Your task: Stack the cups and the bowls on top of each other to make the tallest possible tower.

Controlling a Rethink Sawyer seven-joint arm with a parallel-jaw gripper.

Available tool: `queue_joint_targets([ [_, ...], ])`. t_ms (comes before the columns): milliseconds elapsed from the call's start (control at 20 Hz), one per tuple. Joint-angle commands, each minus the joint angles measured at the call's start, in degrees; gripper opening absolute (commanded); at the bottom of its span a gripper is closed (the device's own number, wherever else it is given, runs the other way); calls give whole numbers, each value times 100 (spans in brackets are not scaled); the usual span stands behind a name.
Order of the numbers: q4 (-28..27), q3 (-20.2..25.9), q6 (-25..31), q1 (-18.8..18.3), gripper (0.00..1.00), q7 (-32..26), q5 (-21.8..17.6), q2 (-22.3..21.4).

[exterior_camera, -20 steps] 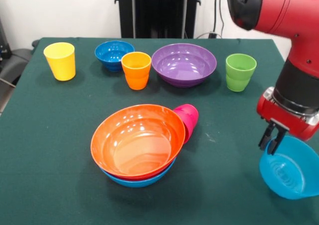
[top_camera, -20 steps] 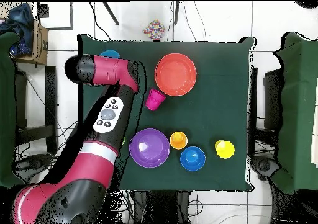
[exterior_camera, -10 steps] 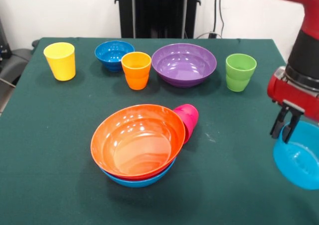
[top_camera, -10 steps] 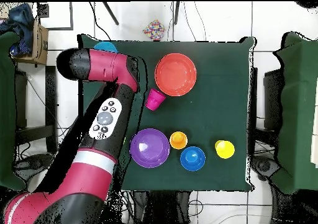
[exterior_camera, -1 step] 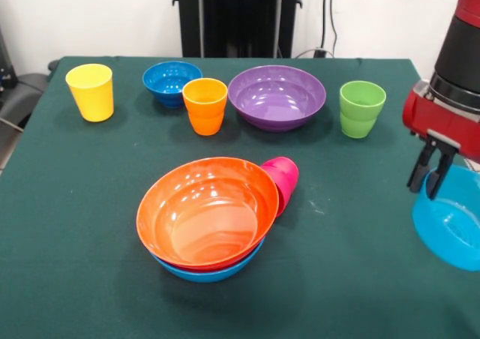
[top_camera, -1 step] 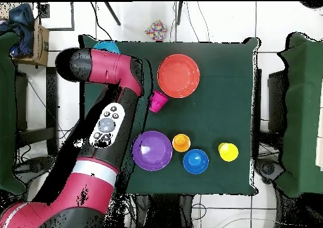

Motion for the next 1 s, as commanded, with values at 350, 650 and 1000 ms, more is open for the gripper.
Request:
queue_joint_targets([
  [350, 1193, 886, -346, -77, 0, 458, -93, -389],
  [650, 1716, 1321, -679, -302, 0, 339, 104, -645],
  [1000, 2193, 1678, -920, -492, 0, 350, 233, -929],
])
